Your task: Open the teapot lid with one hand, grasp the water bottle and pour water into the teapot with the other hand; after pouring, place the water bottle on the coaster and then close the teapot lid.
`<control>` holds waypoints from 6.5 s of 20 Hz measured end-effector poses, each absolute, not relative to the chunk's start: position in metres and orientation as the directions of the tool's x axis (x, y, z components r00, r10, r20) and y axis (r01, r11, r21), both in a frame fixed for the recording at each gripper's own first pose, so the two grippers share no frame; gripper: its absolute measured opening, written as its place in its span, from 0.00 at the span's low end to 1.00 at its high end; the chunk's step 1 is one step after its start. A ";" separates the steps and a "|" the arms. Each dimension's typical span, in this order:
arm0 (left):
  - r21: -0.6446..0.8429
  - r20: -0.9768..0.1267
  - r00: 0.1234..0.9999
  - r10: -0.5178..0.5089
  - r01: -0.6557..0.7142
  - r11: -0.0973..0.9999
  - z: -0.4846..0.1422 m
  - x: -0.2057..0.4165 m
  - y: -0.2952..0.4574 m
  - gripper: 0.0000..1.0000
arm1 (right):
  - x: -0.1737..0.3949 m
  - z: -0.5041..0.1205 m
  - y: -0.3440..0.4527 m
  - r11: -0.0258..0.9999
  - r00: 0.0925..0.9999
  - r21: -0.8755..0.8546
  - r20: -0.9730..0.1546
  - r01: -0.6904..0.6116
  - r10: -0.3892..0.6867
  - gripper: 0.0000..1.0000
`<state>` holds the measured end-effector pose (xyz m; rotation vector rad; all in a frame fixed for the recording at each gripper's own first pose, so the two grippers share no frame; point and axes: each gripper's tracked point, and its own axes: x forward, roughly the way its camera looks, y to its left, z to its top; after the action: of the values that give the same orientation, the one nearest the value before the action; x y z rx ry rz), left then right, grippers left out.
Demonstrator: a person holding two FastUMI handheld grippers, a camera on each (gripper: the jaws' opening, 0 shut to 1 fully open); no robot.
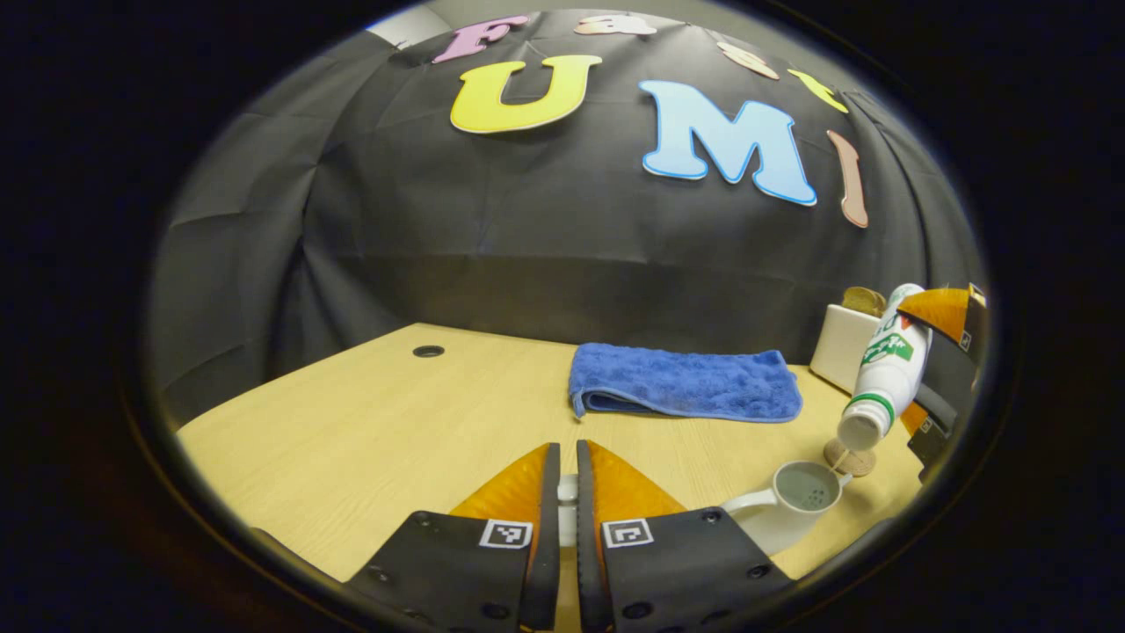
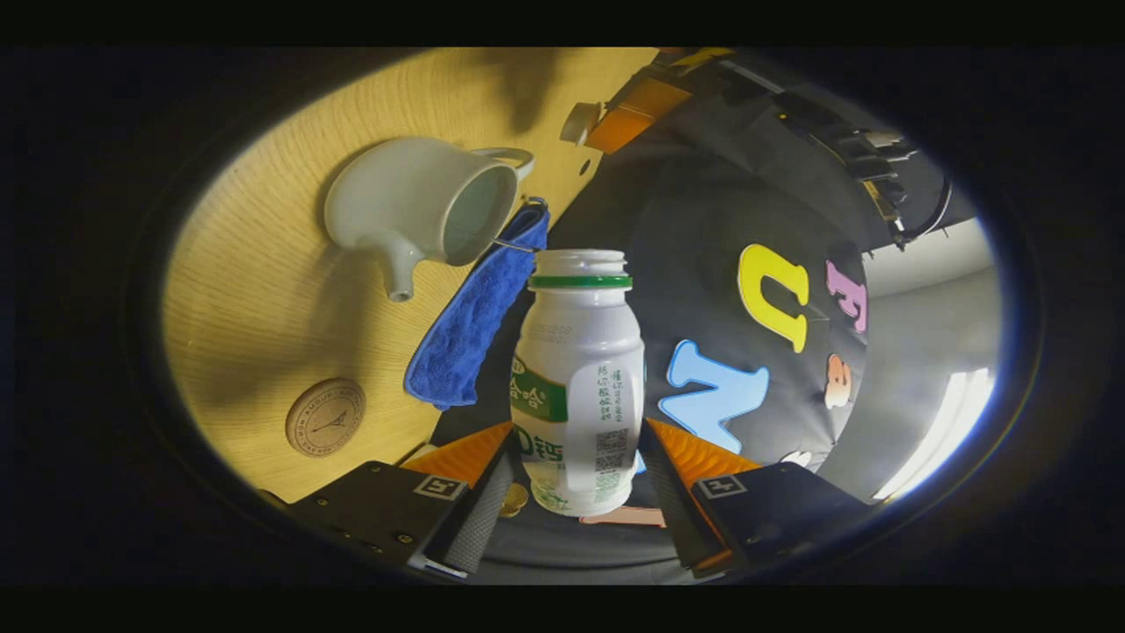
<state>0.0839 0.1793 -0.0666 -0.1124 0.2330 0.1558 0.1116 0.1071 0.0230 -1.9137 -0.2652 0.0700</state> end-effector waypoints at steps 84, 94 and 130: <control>-0.025 -0.038 0.990 -0.136 0.135 0.990 -0.020 0.073 0.033 0.25 | 0.087 -0.034 0.046 0.985 0.970 -0.003 -0.174 -0.172 0.168 0.80; -0.050 -0.019 0.992 -0.125 0.124 0.991 -0.013 0.071 0.040 0.30 | 0.114 -0.046 0.032 0.995 0.982 -0.007 -0.162 -0.098 0.096 0.80; -0.051 -0.014 0.993 -0.118 0.117 0.992 -0.032 -0.009 0.017 0.30 | 0.015 -0.032 0.006 0.999 0.996 0.048 -0.091 -0.014 0.019 0.97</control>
<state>-0.0089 0.0169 -0.0319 -0.0504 0.0166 -0.1180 0.0151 0.0058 -0.0323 0.0477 0.0917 0.0164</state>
